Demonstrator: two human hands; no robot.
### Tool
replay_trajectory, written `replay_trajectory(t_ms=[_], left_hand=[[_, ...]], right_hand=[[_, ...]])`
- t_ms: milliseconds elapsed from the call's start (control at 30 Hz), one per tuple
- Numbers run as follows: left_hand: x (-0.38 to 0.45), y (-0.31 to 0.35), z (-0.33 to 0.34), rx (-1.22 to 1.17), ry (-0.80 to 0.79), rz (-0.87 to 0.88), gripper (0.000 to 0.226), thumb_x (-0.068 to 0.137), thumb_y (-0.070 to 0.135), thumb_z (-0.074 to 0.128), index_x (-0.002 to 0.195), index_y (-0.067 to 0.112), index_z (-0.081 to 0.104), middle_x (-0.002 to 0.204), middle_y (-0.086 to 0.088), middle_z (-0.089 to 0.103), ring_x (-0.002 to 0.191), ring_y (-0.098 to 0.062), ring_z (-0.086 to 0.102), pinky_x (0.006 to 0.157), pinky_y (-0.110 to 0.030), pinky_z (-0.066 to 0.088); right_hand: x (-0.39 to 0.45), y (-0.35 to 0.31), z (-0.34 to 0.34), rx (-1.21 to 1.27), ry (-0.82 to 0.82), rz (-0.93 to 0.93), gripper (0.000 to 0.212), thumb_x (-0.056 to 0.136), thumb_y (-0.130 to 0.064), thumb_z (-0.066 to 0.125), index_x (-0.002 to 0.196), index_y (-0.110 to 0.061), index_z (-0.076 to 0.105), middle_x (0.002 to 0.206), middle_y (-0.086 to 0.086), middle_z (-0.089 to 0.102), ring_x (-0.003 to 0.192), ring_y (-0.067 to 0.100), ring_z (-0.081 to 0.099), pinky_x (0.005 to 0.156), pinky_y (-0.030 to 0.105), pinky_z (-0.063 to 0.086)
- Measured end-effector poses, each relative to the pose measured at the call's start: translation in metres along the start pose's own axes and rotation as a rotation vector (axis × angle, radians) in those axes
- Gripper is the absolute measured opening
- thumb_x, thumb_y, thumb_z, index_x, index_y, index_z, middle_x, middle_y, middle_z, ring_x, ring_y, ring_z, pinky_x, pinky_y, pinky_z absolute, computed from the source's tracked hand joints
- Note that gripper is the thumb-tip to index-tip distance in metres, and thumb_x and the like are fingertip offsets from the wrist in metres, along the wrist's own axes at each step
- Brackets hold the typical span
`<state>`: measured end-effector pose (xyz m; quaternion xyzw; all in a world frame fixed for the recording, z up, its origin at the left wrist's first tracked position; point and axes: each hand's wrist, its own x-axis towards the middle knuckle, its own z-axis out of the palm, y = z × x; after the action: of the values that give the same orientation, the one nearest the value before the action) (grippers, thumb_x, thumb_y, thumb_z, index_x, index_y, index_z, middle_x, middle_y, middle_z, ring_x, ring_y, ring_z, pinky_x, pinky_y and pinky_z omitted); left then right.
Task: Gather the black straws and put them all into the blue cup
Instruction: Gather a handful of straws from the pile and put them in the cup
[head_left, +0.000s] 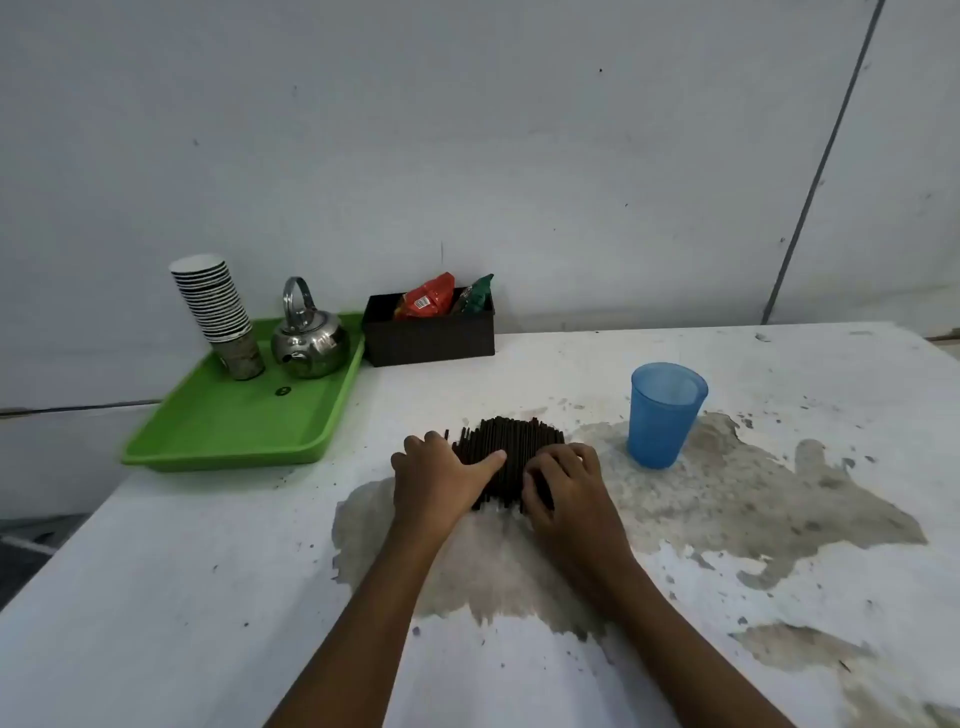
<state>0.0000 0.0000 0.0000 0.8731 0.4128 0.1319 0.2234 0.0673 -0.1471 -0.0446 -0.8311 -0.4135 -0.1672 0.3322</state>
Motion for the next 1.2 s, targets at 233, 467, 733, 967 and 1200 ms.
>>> replay_trajectory(t_ms=[233, 467, 733, 967, 1200], left_hand=[[0.017, 0.007, 0.009, 0.072, -0.054, 0.004, 0.081, 0.056, 0.081, 0.068, 0.093, 0.01, 0.064, 0.089, -0.005, 0.068, 0.085, -0.022, 0.064, 0.069, -0.032, 0.05], [0.026, 0.013, -0.001, 0.003, -0.174, 0.0, 0.059, 0.064, 0.063, 0.08, 0.091, 0.014, 0.064, 0.098, -0.002, 0.071, 0.096, -0.022, 0.067, 0.079, -0.03, 0.05], [0.035, 0.011, -0.005, -0.033, -0.254, -0.034, 0.06, 0.059, 0.062, 0.082, 0.09, 0.011, 0.075, 0.08, -0.002, 0.073, 0.077, -0.017, 0.068, 0.068, -0.03, 0.052], [0.037, 0.011, -0.006, -0.105, -0.297, -0.013, 0.049, 0.068, 0.047, 0.083, 0.076, 0.001, 0.07, 0.069, -0.01, 0.068, 0.067, -0.024, 0.065, 0.062, -0.033, 0.049], [0.043, -0.01, -0.01, -0.459, -0.494, -0.076, 0.026, 0.084, 0.027, 0.076, 0.096, 0.004, 0.075, 0.09, -0.012, 0.077, 0.087, -0.025, 0.074, 0.089, -0.042, 0.057]], right_hand=[[0.001, 0.004, 0.003, -0.03, -0.036, 0.078, 0.033, 0.096, -0.024, 0.037, 0.109, -0.008, 0.062, 0.114, 0.007, 0.06, 0.116, 0.024, 0.045, 0.093, 0.033, 0.045], [0.001, 0.004, 0.004, -0.021, -0.124, 0.132, 0.038, 0.096, -0.02, 0.039, 0.124, -0.004, 0.059, 0.13, 0.01, 0.057, 0.125, 0.023, 0.044, 0.101, 0.033, 0.043], [0.001, 0.001, 0.0, -0.003, -0.146, 0.135, 0.041, 0.093, -0.017, 0.037, 0.126, -0.003, 0.057, 0.133, 0.01, 0.054, 0.127, 0.023, 0.042, 0.102, 0.033, 0.041], [0.001, -0.001, -0.001, -0.007, -0.153, 0.142, 0.043, 0.093, -0.018, 0.036, 0.128, -0.004, 0.056, 0.135, 0.008, 0.053, 0.128, 0.022, 0.04, 0.103, 0.032, 0.039], [0.001, -0.002, -0.004, 0.006, -0.162, 0.132, 0.039, 0.095, -0.013, 0.041, 0.13, -0.004, 0.054, 0.136, 0.007, 0.051, 0.129, 0.019, 0.036, 0.103, 0.03, 0.037]])
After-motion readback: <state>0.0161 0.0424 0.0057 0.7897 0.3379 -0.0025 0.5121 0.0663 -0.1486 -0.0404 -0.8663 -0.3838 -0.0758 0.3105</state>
